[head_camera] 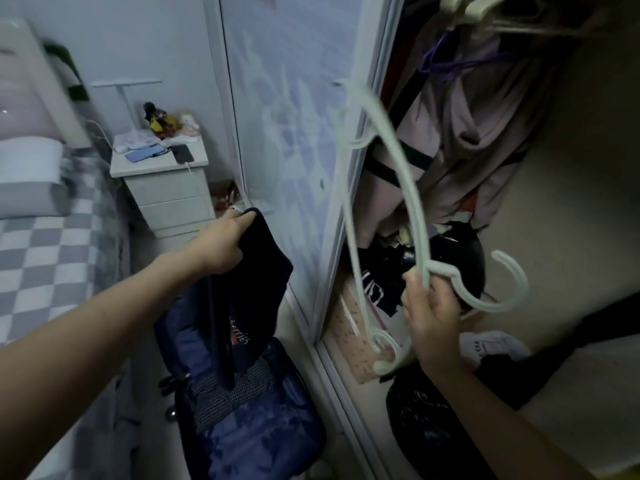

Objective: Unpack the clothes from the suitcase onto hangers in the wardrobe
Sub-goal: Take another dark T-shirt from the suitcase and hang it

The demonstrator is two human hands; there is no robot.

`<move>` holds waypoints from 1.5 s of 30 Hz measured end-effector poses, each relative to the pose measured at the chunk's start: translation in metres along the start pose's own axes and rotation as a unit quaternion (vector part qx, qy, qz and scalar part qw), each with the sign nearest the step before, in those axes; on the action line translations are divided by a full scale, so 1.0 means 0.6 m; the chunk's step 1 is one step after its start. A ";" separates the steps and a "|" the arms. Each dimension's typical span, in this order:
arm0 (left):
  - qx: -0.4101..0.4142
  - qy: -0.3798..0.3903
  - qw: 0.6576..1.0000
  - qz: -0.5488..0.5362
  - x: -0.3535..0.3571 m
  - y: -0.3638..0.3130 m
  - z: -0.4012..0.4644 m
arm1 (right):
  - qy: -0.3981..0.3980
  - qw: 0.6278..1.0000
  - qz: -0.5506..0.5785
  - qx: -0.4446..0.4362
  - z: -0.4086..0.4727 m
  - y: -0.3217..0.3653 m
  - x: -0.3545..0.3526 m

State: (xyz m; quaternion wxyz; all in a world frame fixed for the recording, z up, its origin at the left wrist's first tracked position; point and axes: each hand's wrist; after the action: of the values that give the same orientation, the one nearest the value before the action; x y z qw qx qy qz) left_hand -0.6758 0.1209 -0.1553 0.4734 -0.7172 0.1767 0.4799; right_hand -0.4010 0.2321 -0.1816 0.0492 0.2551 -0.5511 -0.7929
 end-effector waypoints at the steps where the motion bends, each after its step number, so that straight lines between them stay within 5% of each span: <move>1: 0.012 -0.002 1.000 -0.016 -0.004 -0.002 -0.002 | 0.024 0.999 -0.021 -0.006 0.002 -0.004 0.001; 10: 0.020 -0.066 0.978 -0.198 -0.034 0.009 -0.042 | 0.116 0.972 -0.194 -0.071 0.068 -0.014 -0.035; 15: 0.060 -0.041 0.989 -0.130 -0.048 -0.032 -0.045 | 0.172 0.882 -0.391 -0.199 0.108 0.039 0.006; 17: 0.088 -0.018 0.990 -0.109 -0.039 -0.058 -0.045 | 0.178 0.871 -0.388 -0.241 0.106 0.073 0.043; 24: 0.148 -0.015 0.982 -0.115 -0.045 -0.111 -0.061 | 0.269 0.959 -0.090 -0.026 0.092 0.120 0.164; 29: 0.132 0.032 0.989 -0.065 -0.073 -0.076 -0.067 | 0.391 0.918 0.064 0.020 0.095 0.130 0.160; 35: 0.174 0.020 0.980 -0.090 -0.089 -0.066 -0.089 | 0.520 0.840 -0.142 -0.056 0.124 0.105 0.157; 37: 0.178 0.019 0.976 -0.125 -0.093 -0.062 -0.098 | 0.554 0.789 -0.229 -0.132 0.119 0.085 0.173; 41: 0.166 -0.011 0.961 -0.223 -0.114 -0.044 -0.115 | 0.505 0.769 -0.386 -0.064 0.122 0.044 0.197; 43: 0.145 -0.054 0.955 -0.253 -0.125 -0.023 -0.123 | 0.465 0.790 -0.401 -0.017 0.124 0.016 0.188; 45: 0.113 -0.129 0.944 -0.281 -0.128 0.004 -0.129 | 0.416 0.863 -0.278 0.069 0.120 0.000 0.176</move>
State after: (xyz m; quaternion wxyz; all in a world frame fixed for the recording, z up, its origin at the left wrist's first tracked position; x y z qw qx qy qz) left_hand -0.6739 0.0387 -0.0838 0.6858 -0.6114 -0.0410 0.3927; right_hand -0.5253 0.2553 -0.2000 0.0338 0.7064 -0.4392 -0.5540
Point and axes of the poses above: each hand's wrist, its own z-axis towards the middle knuckle, its own x-axis out of the palm, y = z × x, and after that the axes turned 13 degrees about -z, right-handed
